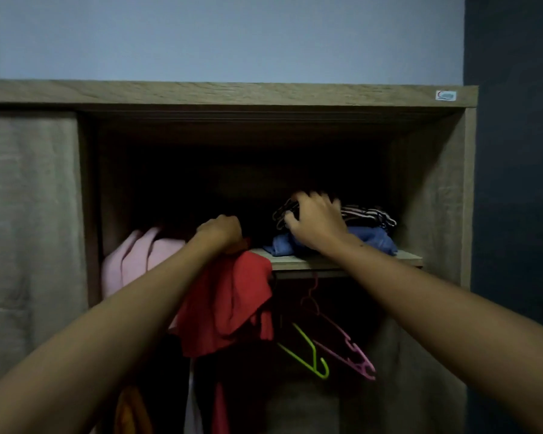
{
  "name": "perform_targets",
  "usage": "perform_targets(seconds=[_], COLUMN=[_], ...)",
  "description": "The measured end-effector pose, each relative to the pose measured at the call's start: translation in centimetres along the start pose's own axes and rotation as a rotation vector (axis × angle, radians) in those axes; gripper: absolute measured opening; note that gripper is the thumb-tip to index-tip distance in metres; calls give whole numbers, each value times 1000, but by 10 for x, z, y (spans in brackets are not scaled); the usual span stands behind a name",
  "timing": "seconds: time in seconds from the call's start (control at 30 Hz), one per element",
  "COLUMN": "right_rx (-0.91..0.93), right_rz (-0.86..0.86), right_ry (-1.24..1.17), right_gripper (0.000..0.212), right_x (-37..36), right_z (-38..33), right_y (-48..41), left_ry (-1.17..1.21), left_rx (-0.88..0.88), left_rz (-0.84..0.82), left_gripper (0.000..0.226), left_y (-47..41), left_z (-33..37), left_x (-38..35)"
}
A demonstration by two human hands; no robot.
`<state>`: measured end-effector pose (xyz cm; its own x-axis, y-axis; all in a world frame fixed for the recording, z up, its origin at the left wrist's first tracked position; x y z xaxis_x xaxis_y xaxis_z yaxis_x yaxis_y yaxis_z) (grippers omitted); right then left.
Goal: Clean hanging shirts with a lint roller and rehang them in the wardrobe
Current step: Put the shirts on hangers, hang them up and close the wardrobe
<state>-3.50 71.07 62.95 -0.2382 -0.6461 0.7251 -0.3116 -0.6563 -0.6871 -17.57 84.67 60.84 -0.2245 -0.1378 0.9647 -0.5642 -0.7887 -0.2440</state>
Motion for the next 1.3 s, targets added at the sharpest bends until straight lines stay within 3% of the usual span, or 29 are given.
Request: perform_targets(seconds=[0.1,0.2,0.27,0.3,0.43,0.5,0.63,0.7,0.8,0.9,1.0,1.07,1.17,1.3], right_rx=[54,62,9,-47,-195,-177,-100,-66,-97,-30,289,447,540,487], right_rz=[58,111,107,82,-108,-195,-379,-416,-296,-23,167,144,-13,-259], right_ry=[-42,-164,-340,-430,-652,-525,-179,-145,-277,-514,-628,-602,-458,-432], right_gripper=[36,37,46,53,84,91,96,78,46,25,21,25,29,25], right_x=[-2,4,10,11,2,-3,-30,-41,-32,-1,16,8,-21,-44], right_z=[-27,-33,-29,-26,-35,-51,-85,-97,-97,-93,-104,-109,-109,-101], right_y=[1,-1,-4,-7,-15,-13,-3,-2,-8,1,41,68,93,104], left_ry=[199,450,533,527,382,368,357,349,480,726,659,600,469,287], left_rx=[7,-35,-195,-315,-744,-799,-853,-857,-784,-575,-358,-249,-131,-214], left_rz=[135,442,651,675,354,219,121,53,35,272,513,485,314,304], left_gripper=[45,31,25,23,28,21,17,12,16,26,38,58,84,53], left_y=[5,22,45,59,108,122,135,136,129,115,106,96,84,79], left_z=[-5,-18,-26,-27,-21,-24,-28,-32,-50,-84,-105,-103,-81,-60], left_x=[8,38,58,61,9,-23,-43,-41,-29,-5,16,19,6,-6])
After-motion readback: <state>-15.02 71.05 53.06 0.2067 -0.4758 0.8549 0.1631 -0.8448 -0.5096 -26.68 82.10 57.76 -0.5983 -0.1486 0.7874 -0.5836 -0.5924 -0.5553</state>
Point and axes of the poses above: each hand's wrist, its own y-axis away from the middle knuckle, its own x-axis out of the back of the hand, z = x × y, the point moved 5 cm from there along -y, towards the middle knuckle, and after that the axes turned 10 degrees about -z, right-handed, at the moved point
